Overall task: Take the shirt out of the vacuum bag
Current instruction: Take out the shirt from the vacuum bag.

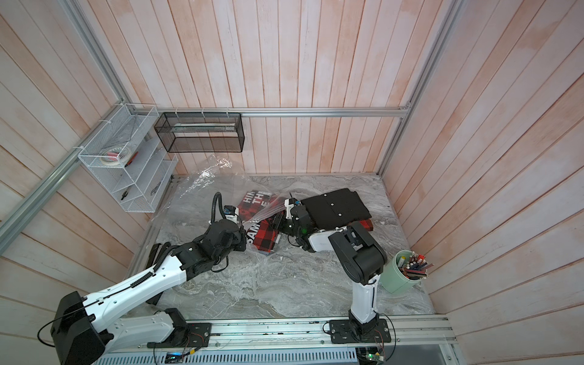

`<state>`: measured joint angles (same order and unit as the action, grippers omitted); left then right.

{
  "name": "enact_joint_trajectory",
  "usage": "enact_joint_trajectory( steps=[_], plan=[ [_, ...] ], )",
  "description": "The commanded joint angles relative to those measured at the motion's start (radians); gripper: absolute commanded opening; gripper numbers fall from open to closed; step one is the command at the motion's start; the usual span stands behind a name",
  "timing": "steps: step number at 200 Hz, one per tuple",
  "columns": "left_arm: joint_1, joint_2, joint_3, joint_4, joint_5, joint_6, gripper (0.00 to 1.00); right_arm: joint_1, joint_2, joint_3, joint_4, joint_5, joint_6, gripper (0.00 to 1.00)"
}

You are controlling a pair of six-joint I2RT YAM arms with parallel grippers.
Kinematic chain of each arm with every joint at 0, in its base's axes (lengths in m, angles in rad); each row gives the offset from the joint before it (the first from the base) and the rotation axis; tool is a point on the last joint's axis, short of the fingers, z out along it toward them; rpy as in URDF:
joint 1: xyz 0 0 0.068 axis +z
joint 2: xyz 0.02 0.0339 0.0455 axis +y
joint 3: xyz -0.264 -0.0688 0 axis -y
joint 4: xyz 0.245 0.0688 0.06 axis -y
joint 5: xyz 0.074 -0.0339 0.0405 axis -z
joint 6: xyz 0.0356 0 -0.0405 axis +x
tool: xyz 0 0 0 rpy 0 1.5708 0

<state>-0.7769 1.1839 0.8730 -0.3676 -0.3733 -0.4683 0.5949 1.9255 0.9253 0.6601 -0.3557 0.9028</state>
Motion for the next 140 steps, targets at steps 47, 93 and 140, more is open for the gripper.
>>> enact_joint_trajectory(
  steps=[47,93,140],
  plan=[
    [0.005,0.001,-0.021,0.000,0.010,-0.036,0.00,0.014,0.040,0.077,-0.125,0.023,-0.093,0.23],
    [0.007,0.004,-0.019,-0.002,0.006,-0.039,0.00,0.012,-0.017,0.063,-0.115,0.038,-0.107,0.00],
    [0.007,0.020,-0.006,-0.006,-0.002,-0.051,0.00,0.028,-0.134,-0.003,-0.098,0.006,-0.105,0.00]
  ],
)
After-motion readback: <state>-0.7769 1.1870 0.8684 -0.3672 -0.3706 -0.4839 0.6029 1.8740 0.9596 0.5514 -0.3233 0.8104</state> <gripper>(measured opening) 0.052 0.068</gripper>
